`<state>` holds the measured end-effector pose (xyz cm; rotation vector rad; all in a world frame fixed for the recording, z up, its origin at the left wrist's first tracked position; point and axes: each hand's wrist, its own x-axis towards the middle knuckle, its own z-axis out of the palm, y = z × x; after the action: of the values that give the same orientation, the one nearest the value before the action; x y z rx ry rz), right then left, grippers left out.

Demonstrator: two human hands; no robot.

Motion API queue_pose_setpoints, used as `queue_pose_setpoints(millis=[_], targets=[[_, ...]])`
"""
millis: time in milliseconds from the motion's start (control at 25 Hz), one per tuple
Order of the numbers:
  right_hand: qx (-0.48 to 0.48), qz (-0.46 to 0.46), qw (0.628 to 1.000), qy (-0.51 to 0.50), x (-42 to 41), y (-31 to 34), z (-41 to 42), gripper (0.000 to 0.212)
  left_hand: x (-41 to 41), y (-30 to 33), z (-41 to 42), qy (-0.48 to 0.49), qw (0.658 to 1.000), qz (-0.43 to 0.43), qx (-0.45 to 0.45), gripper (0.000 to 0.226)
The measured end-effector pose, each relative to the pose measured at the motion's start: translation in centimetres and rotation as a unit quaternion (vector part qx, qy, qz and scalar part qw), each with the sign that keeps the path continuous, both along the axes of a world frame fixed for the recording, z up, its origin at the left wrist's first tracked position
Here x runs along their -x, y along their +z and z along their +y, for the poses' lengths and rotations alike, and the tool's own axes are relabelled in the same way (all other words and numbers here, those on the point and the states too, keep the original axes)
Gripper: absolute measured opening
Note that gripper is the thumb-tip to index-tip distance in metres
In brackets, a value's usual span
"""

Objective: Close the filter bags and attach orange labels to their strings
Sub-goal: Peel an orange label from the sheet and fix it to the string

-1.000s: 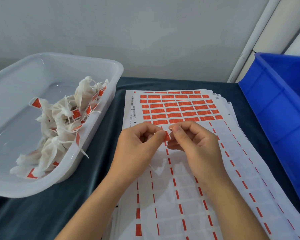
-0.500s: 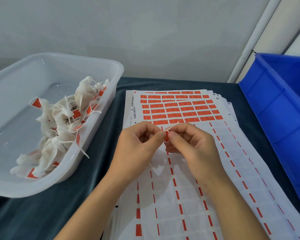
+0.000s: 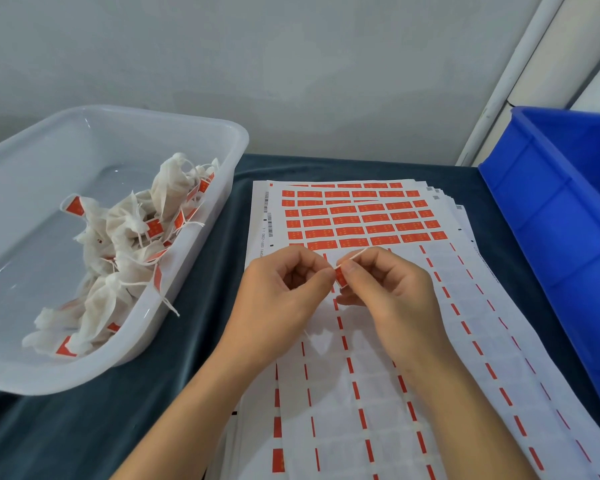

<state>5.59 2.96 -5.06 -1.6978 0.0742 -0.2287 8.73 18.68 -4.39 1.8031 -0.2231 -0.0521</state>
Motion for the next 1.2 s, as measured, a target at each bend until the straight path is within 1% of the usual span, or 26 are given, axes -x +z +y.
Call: queue_pose_setpoints(millis=[120, 320, 560, 920, 1120, 1200], targets=[[-0.005, -0.001, 1.0, 0.009, 0.05, 0.04, -0.04, 0.014, 0.03, 0.01, -0.03, -0.002, 1.0, 0.0, 0.001, 0.014], [0.041, -0.01, 0.999, 0.02, 0.09, 0.05, 0.04, 0.014, 0.19, 0.13, -0.01, -0.012, 1.0, -0.003, -0.01, 0.018], [0.003, -0.007, 1.0, 0.019, 0.16, -0.02, 0.19, 0.011, 0.25, 0.15, -0.15, -0.004, 1.0, 0.001, 0.008, 0.017], [0.035, -0.013, 0.999, 0.012, 0.16, -0.26, 0.01, 0.012, 0.48, 0.41, -0.23, 0.001, 1.0, -0.005, -0.01, 0.015], [0.014, -0.001, 1.0, 0.02, 0.11, -0.49, 0.26, 0.01, 0.47, 0.44, -0.04, 0.004, 1.0, -0.015, -0.012, 0.018], [0.022, -0.001, 1.0, 0.022, 0.11, -0.46, 0.18, 0.009, 0.51, 0.41, -0.07, 0.006, 1.0, -0.014, -0.018, 0.017]])
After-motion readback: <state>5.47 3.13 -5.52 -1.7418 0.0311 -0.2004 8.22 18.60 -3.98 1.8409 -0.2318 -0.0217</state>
